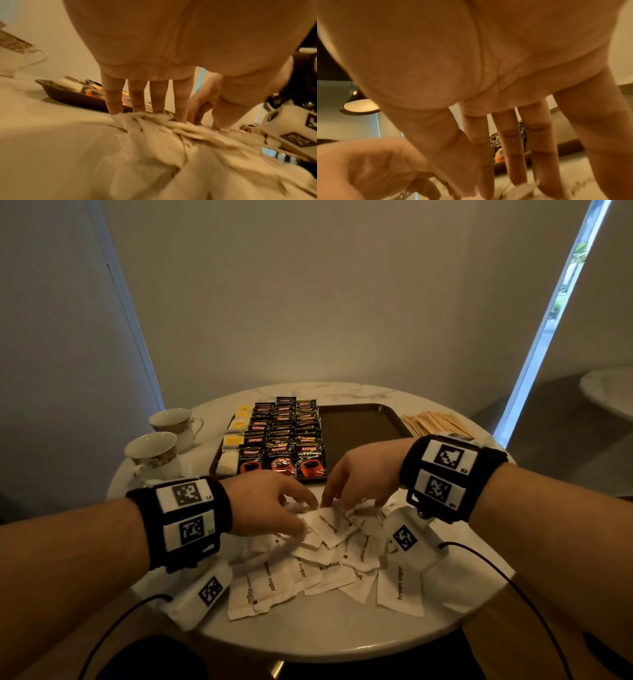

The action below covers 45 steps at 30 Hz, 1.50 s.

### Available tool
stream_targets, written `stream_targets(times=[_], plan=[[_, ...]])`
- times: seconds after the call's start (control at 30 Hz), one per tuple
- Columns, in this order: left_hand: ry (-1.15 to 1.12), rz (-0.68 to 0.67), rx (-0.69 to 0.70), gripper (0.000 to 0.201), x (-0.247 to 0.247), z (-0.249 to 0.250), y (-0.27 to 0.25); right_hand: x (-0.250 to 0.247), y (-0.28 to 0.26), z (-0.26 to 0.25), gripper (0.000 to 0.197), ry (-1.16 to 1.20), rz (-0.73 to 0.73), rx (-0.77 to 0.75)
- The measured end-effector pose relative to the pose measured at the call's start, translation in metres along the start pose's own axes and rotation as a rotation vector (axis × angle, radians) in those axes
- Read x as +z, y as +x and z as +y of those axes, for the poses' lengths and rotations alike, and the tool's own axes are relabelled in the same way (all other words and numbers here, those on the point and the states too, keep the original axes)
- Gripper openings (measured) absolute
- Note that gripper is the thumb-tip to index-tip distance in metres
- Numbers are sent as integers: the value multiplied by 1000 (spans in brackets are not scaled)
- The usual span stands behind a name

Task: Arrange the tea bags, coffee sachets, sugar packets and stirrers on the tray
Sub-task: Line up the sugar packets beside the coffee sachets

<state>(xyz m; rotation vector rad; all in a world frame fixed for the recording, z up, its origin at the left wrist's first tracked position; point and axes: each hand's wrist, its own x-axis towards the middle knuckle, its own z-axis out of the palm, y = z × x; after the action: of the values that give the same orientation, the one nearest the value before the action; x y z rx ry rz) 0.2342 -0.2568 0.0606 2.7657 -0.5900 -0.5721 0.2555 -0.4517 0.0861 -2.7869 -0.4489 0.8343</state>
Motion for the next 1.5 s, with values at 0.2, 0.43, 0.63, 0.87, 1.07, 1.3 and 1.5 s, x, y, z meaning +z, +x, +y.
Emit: stream_targets(times=[0.2, 0.43, 0.63, 0.87, 1.07, 1.3, 1.5], plan=[[-8, 256, -183, 44, -9, -13, 12, -18, 13, 15, 37, -201, 294, 186], [-28, 250, -244, 29, -8, -14, 14, -8, 28, 23, 29, -283, 213, 216], [-83, 217, -198, 29, -5, -9, -2, -1, 11, 22, 30, -204, 186, 227], [38, 135, -100, 38, -2, -8, -24, 10, -8, 3, 42, -118, 183, 113], [135, -14, -173, 113, 1, -14, -34, 21, -10, -36, 103, -204, 12, -77], [137, 28, -251, 96, 12, -15, -29, 33, 3, -53, 79, -417, 119, -140], [91, 108, -215, 67, 12, -16, -23, 25, 12, -42, 39, -242, 219, -132]])
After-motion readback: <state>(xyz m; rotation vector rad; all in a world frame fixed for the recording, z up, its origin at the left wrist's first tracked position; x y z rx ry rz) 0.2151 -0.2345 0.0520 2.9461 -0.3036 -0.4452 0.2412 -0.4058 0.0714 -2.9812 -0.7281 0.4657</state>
